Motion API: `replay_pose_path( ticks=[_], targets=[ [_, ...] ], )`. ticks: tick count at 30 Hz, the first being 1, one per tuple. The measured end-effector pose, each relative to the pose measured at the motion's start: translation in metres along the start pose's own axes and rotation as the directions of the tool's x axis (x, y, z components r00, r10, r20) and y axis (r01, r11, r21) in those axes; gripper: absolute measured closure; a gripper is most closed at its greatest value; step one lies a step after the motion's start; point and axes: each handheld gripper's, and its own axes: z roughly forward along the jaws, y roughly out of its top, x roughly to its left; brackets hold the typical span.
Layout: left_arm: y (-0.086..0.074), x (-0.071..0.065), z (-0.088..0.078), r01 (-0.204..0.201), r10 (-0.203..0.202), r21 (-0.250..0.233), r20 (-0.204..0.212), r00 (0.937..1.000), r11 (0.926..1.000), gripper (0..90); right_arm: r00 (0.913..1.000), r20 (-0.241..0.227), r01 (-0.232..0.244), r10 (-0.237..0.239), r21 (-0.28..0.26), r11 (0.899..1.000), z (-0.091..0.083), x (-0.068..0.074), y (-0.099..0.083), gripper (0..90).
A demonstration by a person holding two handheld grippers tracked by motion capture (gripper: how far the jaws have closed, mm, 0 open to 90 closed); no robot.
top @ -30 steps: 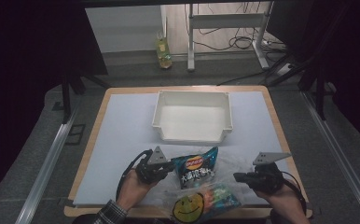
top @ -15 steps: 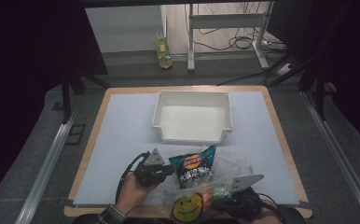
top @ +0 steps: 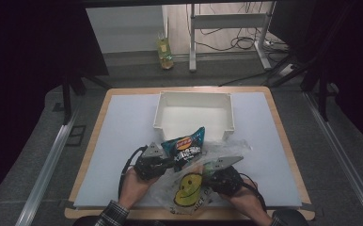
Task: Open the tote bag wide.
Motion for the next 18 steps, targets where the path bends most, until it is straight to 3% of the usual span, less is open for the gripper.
replay_pose_path(
  ticks=[3,4,6,8,10,14,18],
  targets=[
    [0.002,-0.010,-0.005,-0.016,0.016,-0.021,0.031,0.9994,0.9996,81.7,0.9998,-0.016,-0.010,0.010,-0.007,1.000,-0.006,0.001,0.001,89.2],
    [0.004,-0.022,-0.011,-0.034,0.037,-0.047,0.059,0.9976,0.9983,81.7,0.9995,-0.026,-0.018,0.018,-0.016,1.000,-0.017,0.002,0.002,89.2],
    [0.004,-0.034,-0.014,-0.060,0.064,-0.057,0.074,0.9952,0.9965,81.6,0.9995,-0.026,-0.020,0.019,-0.026,0.999,-0.030,0.003,0.002,89.2],
    [0.003,-0.040,-0.014,-0.066,0.071,-0.057,0.086,0.9938,0.9962,81.6,0.9990,-0.036,-0.028,0.026,-0.043,0.999,-0.044,0.004,0.005,89.2],
    [-0.002,-0.056,-0.007,-0.093,0.096,-0.025,0.112,0.9891,0.9953,81.5,0.9980,-0.053,-0.037,0.034,-0.058,0.998,-0.056,0.005,0.009,89.2],
    [-0.006,-0.069,0.007,-0.135,0.130,0.024,0.133,0.9825,0.9906,81.7,0.9979,-0.060,-0.029,0.024,-0.094,0.995,-0.072,0.008,0.024,89.1],
    [-0.010,-0.074,0.016,-0.144,0.133,0.050,0.172,0.9761,0.9884,83.0,0.9997,-0.021,0.013,-0.015,-0.124,0.992,-0.068,0.007,0.047,88.8]
  ],
)
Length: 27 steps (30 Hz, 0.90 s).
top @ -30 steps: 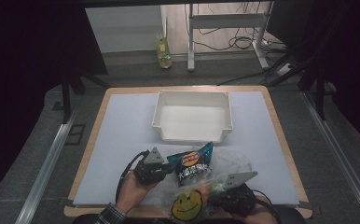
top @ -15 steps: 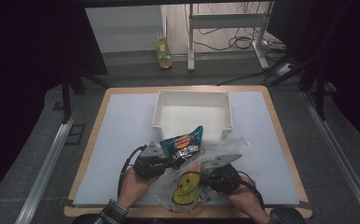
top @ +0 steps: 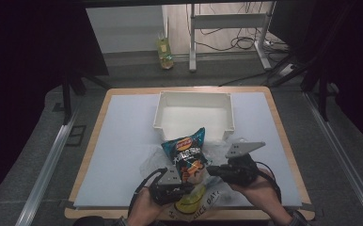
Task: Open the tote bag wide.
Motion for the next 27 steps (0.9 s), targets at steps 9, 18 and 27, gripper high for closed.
replay_pose_path(
  ticks=[9,18,27],
  targets=[
    [-0.015,-0.002,0.003,0.020,-0.022,0.056,0.033,0.9992,0.9982,83.5,0.9983,0.058,-0.013,0.009,0.074,0.997,0.033,-0.019,-0.015,88.9],
    [-0.027,-0.010,0.004,0.062,-0.066,0.086,0.044,0.9968,0.9943,83.8,0.9957,0.068,-0.072,0.062,0.155,0.985,0.019,-0.024,-0.073,89.1],
    [-0.029,-0.009,-0.013,0.093,-0.095,0.035,0.046,0.9945,0.9950,83.7,0.9854,0.135,-0.131,0.104,0.208,0.969,0.019,-0.039,-0.105,89.2]
  ],
)
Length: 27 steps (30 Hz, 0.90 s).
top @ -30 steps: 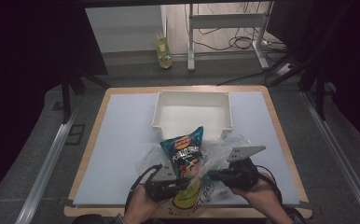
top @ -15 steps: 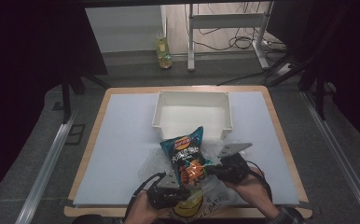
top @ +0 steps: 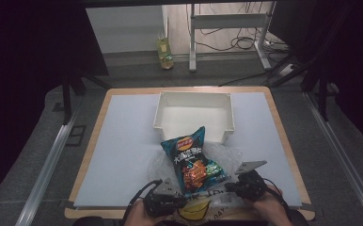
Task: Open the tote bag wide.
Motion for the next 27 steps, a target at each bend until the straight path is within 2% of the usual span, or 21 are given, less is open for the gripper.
replay_pose_path(
  ticks=[2,5,7,9,11,15,17,18,19,24,27],
  targets=[
    [0.008,-0.003,-0.011,-0.003,0.003,-0.067,-0.009,1.0000,0.9977,82.8,1.0000,0.008,-0.005,0.005,-0.001,1.000,-0.002,-0.002,-0.002,89.2],
    [0.024,-0.005,-0.024,-0.027,0.017,-0.148,-0.070,0.9974,0.9886,82.6,0.9999,0.004,-0.010,0.010,0.001,1.000,-0.002,-0.001,-0.002,89.2],
    [0.032,-0.003,-0.022,-0.037,0.022,-0.124,-0.120,0.9925,0.9915,81.8,1.0000,-0.002,-0.004,0.004,0.002,1.000,-0.001,0.001,0.000,89.2],
    [0.031,0.002,-0.010,-0.027,0.017,-0.057,-0.161,0.9869,0.9980,81.8,1.0000,-0.006,0.005,-0.005,-0.004,1.000,-0.002,0.003,0.003,89.2],
    [0.021,0.005,0.001,-0.009,0.009,-0.003,-0.119,0.9928,1.0000,83.1,0.9998,0.019,0.002,-0.002,-0.013,1.000,-0.006,0.001,0.006,89.1],
    [0.003,-0.002,0.010,-0.048,0.053,0.059,-0.093,0.9943,0.9971,84.3,0.9959,0.058,-0.067,0.069,-0.048,0.997,-0.015,-0.020,0.009,89.1],
    [-0.002,-0.003,0.012,-0.036,0.041,0.067,-0.081,0.9959,0.9971,84.6,0.9934,0.058,-0.095,0.099,-0.060,0.994,-0.014,-0.031,0.011,89.1],
    [-0.002,-0.003,0.012,-0.036,0.041,0.067,-0.081,0.9959,0.9971,84.9,0.9934,0.058,-0.095,0.099,-0.060,0.994,-0.014,-0.031,0.011,89.1],
    [-0.004,-0.004,0.015,-0.034,0.039,0.076,-0.068,0.9969,0.9965,85.2,0.9921,0.064,-0.105,0.108,-0.053,0.993,-0.011,-0.037,0.015,89.2],
    [-0.006,-0.007,0.022,-0.045,0.051,0.116,-0.054,0.9972,0.9923,86.2,0.9878,0.110,-0.107,0.110,-0.027,0.994,-0.001,-0.050,0.019,89.3],
    [-0.004,-0.007,0.020,-0.047,0.053,0.102,-0.054,0.9972,0.9936,86.1,0.9857,0.111,-0.124,0.127,-0.033,0.992,-0.002,-0.054,0.017,89.3]
  ],
)
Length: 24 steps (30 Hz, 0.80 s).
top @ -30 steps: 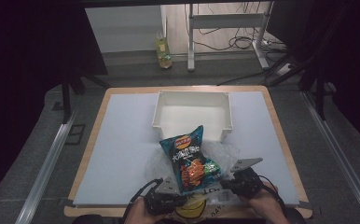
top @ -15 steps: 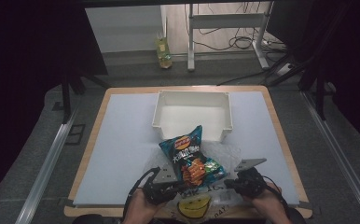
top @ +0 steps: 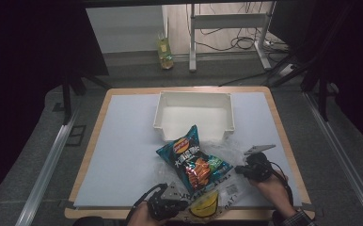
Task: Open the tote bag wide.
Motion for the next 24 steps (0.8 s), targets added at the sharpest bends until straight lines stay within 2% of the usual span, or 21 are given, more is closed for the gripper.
replay_pose_path(
  ticks=[3,6,9,10,11,12,14,17,21,24],
  targets=[
    [0.007,0.003,-0.013,0.012,-0.012,-0.072,-0.004,0.9999,0.9973,85.1,0.9998,-0.016,0.006,-0.006,0.006,1.000,-0.002,0.005,-0.005,89.3],
    [0.018,0.008,-0.026,0.011,-0.018,-0.133,-0.052,0.9985,0.9911,84.4,0.9988,-0.046,0.020,-0.019,0.016,1.000,-0.006,0.018,-0.014,89.4],
    [0.028,0.015,-0.030,0.022,-0.038,-0.161,-0.092,0.9951,0.9867,84.1,0.9958,-0.083,0.039,-0.037,0.028,0.999,-0.009,0.033,-0.023,89.3],
    [0.030,0.017,-0.027,0.026,-0.041,-0.163,-0.088,0.9952,0.9862,84.1,0.9945,-0.095,0.047,-0.044,0.034,0.998,-0.010,0.039,-0.026,89.4],
    [0.031,0.017,-0.023,0.030,-0.041,-0.161,-0.065,0.9971,0.9865,84.1,0.9933,-0.102,0.058,-0.054,0.039,0.998,-0.011,0.043,-0.028,89.4],
    [0.032,0.015,-0.018,0.027,-0.034,-0.150,-0.042,0.9986,0.9883,84.2,0.9922,-0.106,0.070,-0.066,0.040,0.997,-0.012,0.047,-0.030,89.3],
    [0.033,0.007,-0.004,0.001,-0.004,-0.106,-0.026,0.9997,0.9944,84.2,0.9916,-0.106,0.079,-0.074,0.043,0.996,-0.012,0.049,-0.031,89.3],
    [0.026,-0.006,0.008,-0.030,0.031,-0.048,0.009,0.9995,0.9984,85.5,0.9921,-0.110,0.066,-0.061,0.048,0.997,-0.013,0.044,-0.030,89.3],
    [0.010,-0.017,0.016,-0.058,0.058,0.030,0.010,0.9983,0.9978,86.9,0.9959,-0.085,0.032,-0.029,0.034,0.999,-0.016,0.033,-0.030,89.3],
    [0.004,-0.017,0.017,-0.061,0.061,0.056,0.002,0.9982,0.9966,87.8,0.9986,-0.050,0.021,-0.020,0.028,0.999,-0.016,0.025,-0.028,89.3]
  ],
)
